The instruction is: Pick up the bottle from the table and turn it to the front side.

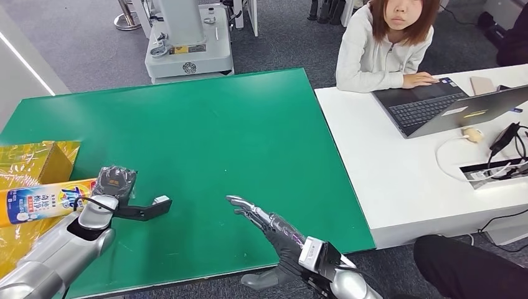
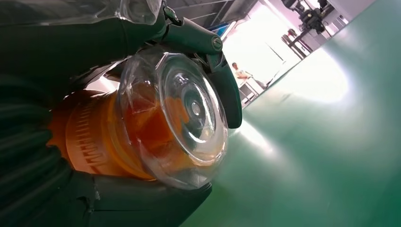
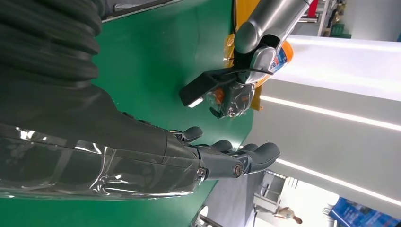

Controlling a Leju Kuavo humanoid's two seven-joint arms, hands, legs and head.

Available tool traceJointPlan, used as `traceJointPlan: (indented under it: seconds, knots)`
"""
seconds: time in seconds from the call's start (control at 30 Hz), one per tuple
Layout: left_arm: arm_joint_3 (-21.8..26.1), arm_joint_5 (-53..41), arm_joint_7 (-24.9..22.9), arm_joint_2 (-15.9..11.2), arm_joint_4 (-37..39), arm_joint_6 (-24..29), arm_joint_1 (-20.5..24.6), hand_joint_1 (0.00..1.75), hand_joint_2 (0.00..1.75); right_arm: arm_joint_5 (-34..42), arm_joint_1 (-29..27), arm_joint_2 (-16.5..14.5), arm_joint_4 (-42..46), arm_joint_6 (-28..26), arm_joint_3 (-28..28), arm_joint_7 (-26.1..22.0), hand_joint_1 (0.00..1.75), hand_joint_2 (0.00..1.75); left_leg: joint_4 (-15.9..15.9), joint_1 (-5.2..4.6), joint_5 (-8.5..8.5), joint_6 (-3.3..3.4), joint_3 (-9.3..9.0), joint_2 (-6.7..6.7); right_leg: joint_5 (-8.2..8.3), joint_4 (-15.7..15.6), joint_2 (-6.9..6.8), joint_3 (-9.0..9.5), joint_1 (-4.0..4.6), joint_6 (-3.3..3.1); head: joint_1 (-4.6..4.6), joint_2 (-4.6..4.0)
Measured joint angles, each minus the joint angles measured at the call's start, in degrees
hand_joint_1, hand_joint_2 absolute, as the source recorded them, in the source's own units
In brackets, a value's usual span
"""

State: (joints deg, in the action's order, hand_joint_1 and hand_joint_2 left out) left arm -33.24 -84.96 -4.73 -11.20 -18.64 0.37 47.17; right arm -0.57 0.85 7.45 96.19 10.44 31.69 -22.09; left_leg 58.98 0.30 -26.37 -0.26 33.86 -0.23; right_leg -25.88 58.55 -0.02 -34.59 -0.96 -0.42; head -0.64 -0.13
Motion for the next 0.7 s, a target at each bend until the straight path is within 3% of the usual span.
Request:
traceJointPlan:
  seconds: [0.2, 0.23, 0.33, 0.37, 0.7]
  knots:
    - [0.01, 0.38, 0.34, -0.69, 0.20, -0.18, -0.33, 1.68, 1.75, 0.00, -0.03, 0.00, 0.14, -0.07, 0.00, 0.11, 0.00, 1.75, 0.00, 0.00, 0.00, 0.00, 0.01, 0.00, 0.00, 0.00, 0.00, -0.01, 0.00, 0.00, 0.01, 0.00]
    - [0.01, 0.42, 0.34, -0.77, 0.21, -0.18, -0.42, 1.37, 1.75, 0.00, -0.04, -0.01, 0.21, -0.08, 0.00, 0.16, 0.00, 1.75, 0.00, 0.00, 0.00, 0.00, 0.01, 0.00, 0.00, 0.00, 0.00, -0.01, 0.00, 0.00, 0.01, 0.00]
    - [0.05, 0.81, 0.34, -0.90, 0.22, -0.18, -0.66, 0.13, 1.75, -0.03, -0.08, -0.03, 0.37, -0.14, 0.00, 0.33, 0.00, 1.75, 0.00, 0.00, 0.00, 0.00, 0.01, 0.00, 0.00, 0.00, 0.00, -0.01, 0.00, 0.00, 0.01, 0.00]
    - [0.17, 1.15, 0.34, -0.92, 0.23, -0.18, -0.72, 0.00, 1.75, -0.06, -0.08, -0.07, 0.46, -0.19, 0.00, 0.47, 0.00, 1.75, 0.00, 0.00, 0.00, 0.00, 0.01, 0.00, 0.00, 0.00, 0.00, -0.01, 0.00, 0.00, 0.00, 0.00]
    - [3.67, 3.05, 0.12, -1.07, 0.30, -0.09, -0.89, 0.00, 1.75, -0.07, -0.03, -0.33, 1.55, -0.54, 0.00, 1.87, 0.00, 1.75, 0.00, 0.00, 0.00, 0.00, 0.01, 0.00, 0.00, 0.00, 0.00, -0.01, 0.00, 0.00, 0.01, 0.00]
